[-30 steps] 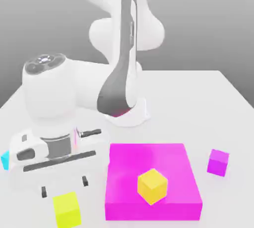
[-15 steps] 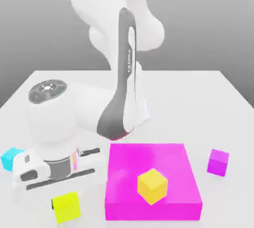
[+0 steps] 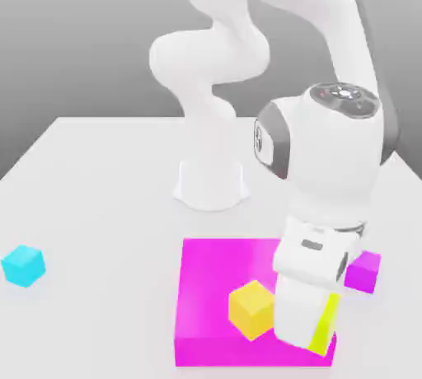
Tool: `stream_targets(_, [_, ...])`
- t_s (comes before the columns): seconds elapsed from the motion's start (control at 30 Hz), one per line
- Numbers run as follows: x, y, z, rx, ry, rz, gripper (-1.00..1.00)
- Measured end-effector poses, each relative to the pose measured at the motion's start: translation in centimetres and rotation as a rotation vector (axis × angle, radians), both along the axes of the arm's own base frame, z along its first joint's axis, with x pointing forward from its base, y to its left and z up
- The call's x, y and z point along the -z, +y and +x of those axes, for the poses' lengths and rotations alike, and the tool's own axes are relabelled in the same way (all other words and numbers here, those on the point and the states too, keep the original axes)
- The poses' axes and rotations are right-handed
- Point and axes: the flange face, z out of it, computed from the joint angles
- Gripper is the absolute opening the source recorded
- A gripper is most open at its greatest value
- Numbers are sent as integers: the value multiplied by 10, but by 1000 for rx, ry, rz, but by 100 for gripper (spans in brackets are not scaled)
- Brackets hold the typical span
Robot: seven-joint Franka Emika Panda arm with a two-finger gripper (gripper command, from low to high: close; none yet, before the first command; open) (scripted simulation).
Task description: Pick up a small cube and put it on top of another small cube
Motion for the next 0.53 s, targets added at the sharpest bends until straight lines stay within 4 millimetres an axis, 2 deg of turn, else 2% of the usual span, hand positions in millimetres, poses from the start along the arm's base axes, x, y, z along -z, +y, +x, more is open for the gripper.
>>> stream_targets(0.03, [-5, 28, -26, -93, -1, -2, -100])
stream_targets(0.07, [-10, 62, -60, -210, -2, -5, -100])
stream_targets(0.13, [-17, 100, -120, -386, -4, -13, -100])
stream_targets(0.17, [-17, 103, -139, -426, 6, -14, -100])
stream_targets(0.2, [-16, 79, -133, -373, 20, -13, -100])
stream_targets(0.23, [-10, 71, -132, -356, 27, -11, -100])
stream_targets(0.4, [41, 65, -134, -349, 34, -10, -100])
stream_targets(0.43, [48, 65, -135, -349, 34, -11, 100])
stream_targets(0.53, [48, 65, -135, -349, 34, -11, 100])
